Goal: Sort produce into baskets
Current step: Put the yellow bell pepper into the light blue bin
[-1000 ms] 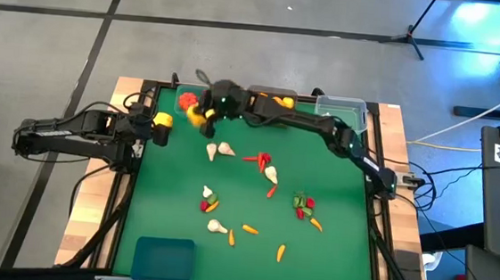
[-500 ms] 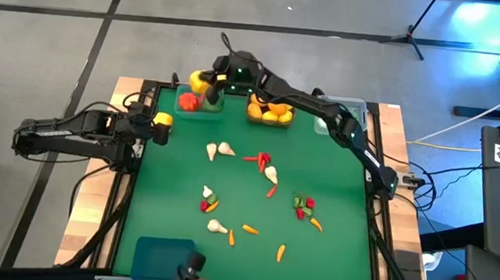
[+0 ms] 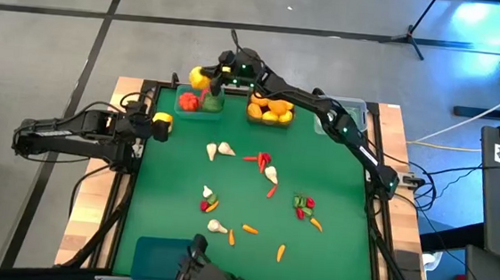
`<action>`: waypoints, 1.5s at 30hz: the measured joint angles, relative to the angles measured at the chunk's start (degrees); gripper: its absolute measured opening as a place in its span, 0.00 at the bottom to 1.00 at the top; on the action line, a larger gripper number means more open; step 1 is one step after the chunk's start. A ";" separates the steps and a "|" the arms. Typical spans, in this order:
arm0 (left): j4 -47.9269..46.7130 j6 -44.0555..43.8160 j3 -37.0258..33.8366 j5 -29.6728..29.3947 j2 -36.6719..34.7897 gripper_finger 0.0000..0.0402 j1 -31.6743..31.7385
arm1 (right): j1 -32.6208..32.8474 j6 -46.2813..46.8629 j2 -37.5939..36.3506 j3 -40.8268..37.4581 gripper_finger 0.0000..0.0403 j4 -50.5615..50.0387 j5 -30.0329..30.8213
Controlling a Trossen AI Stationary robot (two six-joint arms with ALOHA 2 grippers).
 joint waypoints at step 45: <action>36.36 46.05 1.82 44.35 4.07 0.97 35.63 | 9.27 -9.44 -0.21 -0.09 0.00 -15.86 -22.10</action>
